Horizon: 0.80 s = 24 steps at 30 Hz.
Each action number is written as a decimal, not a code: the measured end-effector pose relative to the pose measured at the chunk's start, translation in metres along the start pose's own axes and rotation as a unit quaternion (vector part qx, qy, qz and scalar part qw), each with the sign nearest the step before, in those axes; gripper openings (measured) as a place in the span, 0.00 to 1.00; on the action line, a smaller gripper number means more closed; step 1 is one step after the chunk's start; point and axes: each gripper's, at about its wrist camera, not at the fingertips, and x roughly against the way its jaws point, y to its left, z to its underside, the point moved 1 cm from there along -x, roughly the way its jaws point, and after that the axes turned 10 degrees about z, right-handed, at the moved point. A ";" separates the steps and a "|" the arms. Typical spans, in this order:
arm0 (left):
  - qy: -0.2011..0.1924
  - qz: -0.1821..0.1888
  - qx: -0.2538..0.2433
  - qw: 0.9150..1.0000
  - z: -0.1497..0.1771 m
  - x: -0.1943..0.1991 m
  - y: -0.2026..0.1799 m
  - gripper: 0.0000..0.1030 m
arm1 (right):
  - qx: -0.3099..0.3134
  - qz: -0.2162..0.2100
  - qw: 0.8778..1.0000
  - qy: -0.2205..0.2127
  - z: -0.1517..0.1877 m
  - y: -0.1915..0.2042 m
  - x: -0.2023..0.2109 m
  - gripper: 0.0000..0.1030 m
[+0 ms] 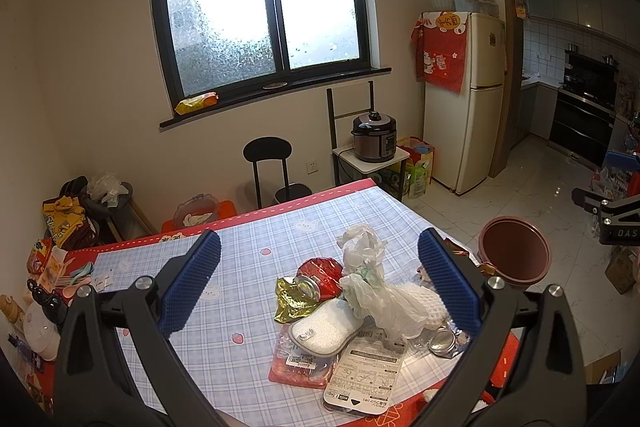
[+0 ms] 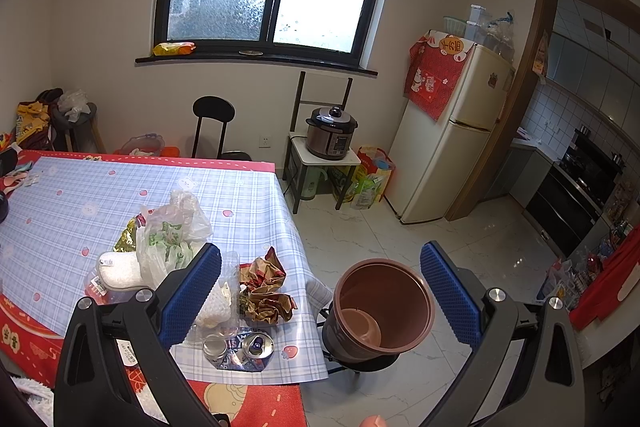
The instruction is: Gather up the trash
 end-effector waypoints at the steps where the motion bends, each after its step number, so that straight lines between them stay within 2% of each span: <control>1: 0.000 0.000 0.000 1.000 0.000 0.000 0.000 0.95 | 0.000 0.000 1.000 0.000 0.000 0.000 0.000 0.95; 24: 0.000 0.000 0.000 1.000 -0.002 0.001 0.002 0.95 | 0.000 -0.001 1.000 -0.001 0.000 -0.001 -0.001 0.95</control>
